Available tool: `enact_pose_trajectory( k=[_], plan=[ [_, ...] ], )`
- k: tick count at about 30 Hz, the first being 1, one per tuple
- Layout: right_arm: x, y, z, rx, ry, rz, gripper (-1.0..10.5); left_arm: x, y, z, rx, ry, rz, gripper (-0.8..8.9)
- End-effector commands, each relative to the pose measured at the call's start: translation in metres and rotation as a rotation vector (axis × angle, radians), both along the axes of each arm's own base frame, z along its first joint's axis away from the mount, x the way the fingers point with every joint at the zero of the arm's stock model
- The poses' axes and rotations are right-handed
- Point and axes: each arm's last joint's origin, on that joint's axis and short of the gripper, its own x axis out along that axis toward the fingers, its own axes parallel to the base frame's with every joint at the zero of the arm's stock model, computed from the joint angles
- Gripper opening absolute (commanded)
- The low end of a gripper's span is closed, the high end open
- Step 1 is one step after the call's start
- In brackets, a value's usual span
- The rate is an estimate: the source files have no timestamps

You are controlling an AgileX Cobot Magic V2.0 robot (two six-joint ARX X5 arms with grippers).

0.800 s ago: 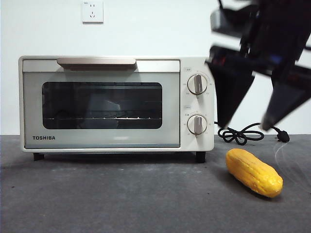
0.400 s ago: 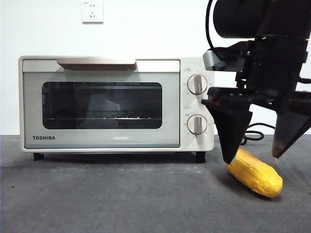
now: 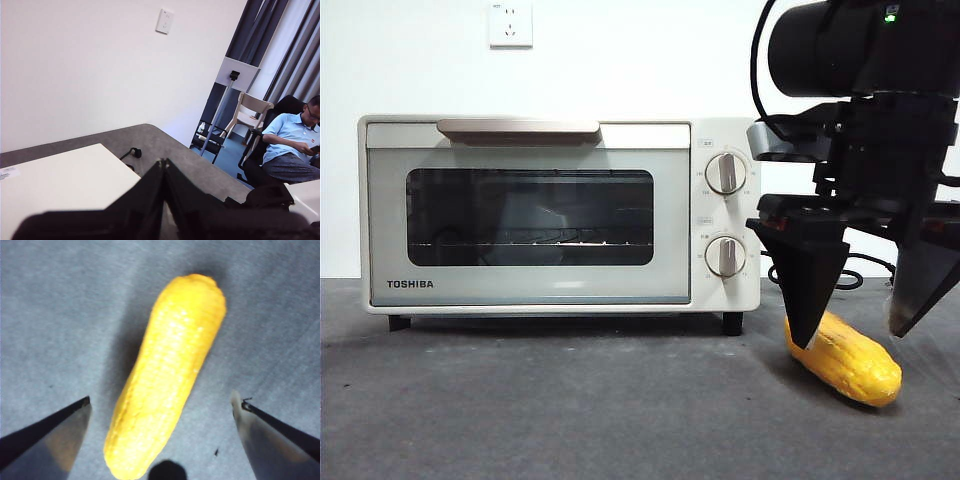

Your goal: Take the corn from the table,put the corn in the oven

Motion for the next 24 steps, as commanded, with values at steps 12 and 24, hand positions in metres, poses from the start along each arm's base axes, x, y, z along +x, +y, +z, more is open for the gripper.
enact_pose_trajectory(
  k=[12,24],
  plan=[
    [0.004,0.003,-0.017,0.005,0.076,0.041,2.3,0.0,0.0,0.0,0.008,-0.014,0.013,-0.04],
    [0.001,0.001,-0.011,0.005,0.08,0.038,-0.1,0.004,-0.001,-0.001,0.011,-0.002,0.013,-0.04]
  ],
)
